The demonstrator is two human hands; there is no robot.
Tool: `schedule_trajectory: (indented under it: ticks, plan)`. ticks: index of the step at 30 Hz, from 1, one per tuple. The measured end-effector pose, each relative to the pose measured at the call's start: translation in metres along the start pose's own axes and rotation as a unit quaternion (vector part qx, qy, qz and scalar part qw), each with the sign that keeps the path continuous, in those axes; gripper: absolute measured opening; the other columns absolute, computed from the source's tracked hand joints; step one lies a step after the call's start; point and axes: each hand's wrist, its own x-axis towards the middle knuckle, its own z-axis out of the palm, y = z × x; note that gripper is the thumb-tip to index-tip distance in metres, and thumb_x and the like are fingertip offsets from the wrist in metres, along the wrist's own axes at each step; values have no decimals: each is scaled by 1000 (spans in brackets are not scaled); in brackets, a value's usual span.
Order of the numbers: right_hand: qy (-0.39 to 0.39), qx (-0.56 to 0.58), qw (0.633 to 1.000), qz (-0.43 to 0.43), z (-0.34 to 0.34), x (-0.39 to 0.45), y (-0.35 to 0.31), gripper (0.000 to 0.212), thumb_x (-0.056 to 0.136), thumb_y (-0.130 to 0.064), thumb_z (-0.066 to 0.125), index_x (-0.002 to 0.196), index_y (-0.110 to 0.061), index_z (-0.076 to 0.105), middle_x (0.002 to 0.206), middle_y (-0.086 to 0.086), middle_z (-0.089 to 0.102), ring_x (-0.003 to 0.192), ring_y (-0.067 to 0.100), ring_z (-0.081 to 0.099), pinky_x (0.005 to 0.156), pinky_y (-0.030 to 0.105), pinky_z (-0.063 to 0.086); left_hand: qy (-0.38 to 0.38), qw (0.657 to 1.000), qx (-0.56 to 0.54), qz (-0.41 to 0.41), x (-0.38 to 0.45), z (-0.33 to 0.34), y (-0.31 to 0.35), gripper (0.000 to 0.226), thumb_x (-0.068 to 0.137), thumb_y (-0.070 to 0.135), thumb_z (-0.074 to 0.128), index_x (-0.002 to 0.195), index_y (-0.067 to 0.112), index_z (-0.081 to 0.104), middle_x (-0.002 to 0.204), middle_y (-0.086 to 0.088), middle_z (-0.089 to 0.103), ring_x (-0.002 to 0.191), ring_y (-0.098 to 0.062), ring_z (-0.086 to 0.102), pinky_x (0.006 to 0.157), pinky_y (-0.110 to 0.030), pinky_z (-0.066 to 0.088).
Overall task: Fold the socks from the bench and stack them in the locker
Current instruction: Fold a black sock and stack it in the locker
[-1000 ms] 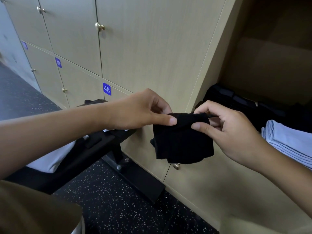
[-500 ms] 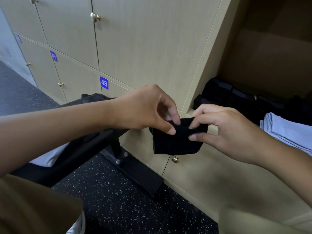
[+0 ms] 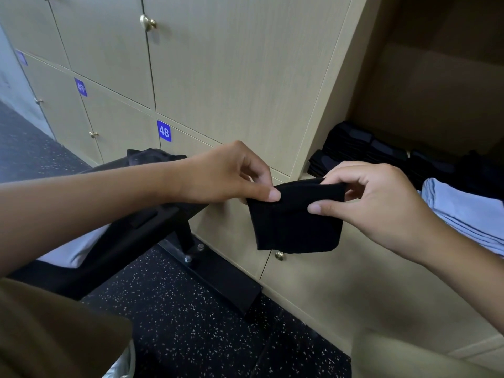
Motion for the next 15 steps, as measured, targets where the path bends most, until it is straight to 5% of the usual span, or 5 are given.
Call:
schedule_trajectory:
  ticks: [3,7,15]
  plan:
    - [4,13,1000,13,1,-1,-1,13,74,-20,88,76,-25,76,82,-11,70,72,7,65,62,14,48,18,1000,22,4,2,1,-3,19,88,24,78,85,6,79,84,-3,78,80,-17,73,77,-20,53]
    - [30,-12,999,42,1,-3,1,12,76,-29,86,74,-27,75,61,-8,63,53,3,51,55,13,40,78,996,53,2,4,1,-3,13,83,26,84,81,15,78,80,7,77,77,-5,73,74,-12,52]
    - [57,-7,996,68,0,-2,4,13,83,-32,82,78,-27,71,63,-10,64,55,0,55,57,10,41,127,990,52,15,8,2,3,13,93,32,74,87,22,67,76,24,68,70,-1,66,71,-22,53]
